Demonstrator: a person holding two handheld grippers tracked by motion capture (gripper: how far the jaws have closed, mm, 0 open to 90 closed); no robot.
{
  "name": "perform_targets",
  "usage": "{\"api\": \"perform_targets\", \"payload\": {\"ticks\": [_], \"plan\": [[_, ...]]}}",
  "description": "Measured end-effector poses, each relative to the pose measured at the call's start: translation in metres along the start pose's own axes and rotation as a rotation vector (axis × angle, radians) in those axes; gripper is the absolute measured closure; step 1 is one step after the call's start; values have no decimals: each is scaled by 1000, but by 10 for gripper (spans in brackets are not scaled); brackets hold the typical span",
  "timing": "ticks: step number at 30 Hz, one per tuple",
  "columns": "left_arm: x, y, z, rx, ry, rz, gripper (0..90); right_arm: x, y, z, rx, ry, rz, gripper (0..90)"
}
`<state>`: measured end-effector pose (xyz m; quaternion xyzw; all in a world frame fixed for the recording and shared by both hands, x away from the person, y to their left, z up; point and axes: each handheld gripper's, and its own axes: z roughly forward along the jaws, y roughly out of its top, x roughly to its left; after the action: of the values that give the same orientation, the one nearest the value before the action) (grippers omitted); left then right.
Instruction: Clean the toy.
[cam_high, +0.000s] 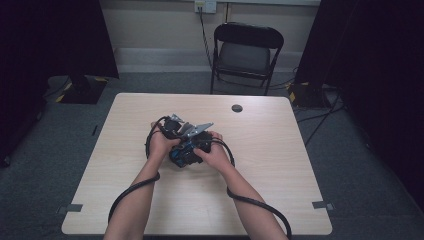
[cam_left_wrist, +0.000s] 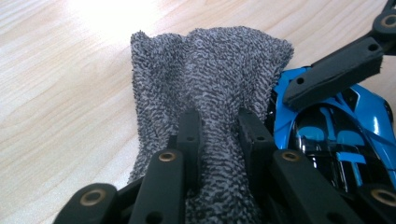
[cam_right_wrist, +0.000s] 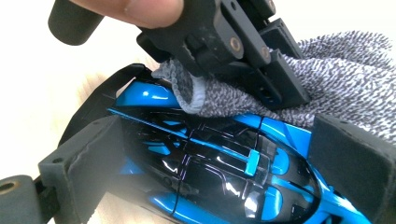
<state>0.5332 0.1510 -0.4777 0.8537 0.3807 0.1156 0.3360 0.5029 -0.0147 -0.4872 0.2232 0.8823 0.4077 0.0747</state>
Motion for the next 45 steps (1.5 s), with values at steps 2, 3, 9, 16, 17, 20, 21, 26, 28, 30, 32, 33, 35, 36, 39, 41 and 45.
{"api": "perform_targets", "payload": {"ticks": [2,3,9,16,17,20,21,26,28,30,32,33,35,36,39,41,45], "plan": [[0,-1,-1,-1,-2,-2,738,0,0,0,-5,0,0,30],[1,-2,-1,-4,-6,2,738,0,-1,0,-5,0,-1,30],[2,-5,-4,-9,-20,-18,739,0,0,0,2,2,0,30],[5,-11,-11,0,-33,-31,739,0,0,0,2,1,1,30],[6,-12,-12,1,-33,-29,739,0,0,0,2,1,0,30],[7,-15,-16,7,-35,-29,739,0,0,0,3,1,0,30],[8,-15,-17,14,-37,-29,738,0,0,0,4,1,0,30],[11,-22,-23,20,-41,-41,739,0,0,0,4,1,0,30],[12,-24,-27,29,-44,-41,738,0,0,0,4,1,-1,30],[12,-27,-29,21,-47,-50,739,0,1,0,8,0,-1,30],[13,-30,-31,23,-46,-49,738,0,1,0,10,-1,-1,30],[13,-31,-32,21,-48,-50,738,0,1,0,8,0,-2,30],[14,-32,-35,30,-52,-56,738,0,1,0,7,1,-1,30],[14,-33,-35,27,-51,-58,739,0,1,0,6,2,-1,30],[15,-36,-38,27,-50,-64,739,0,1,0,8,0,-1,30],[17,-39,-41,33,-51,-66,739,0,1,0,9,0,-1,30],[17,-44,-46,31,-50,-69,739,-1,1,0,10,0,-2,30]]}}
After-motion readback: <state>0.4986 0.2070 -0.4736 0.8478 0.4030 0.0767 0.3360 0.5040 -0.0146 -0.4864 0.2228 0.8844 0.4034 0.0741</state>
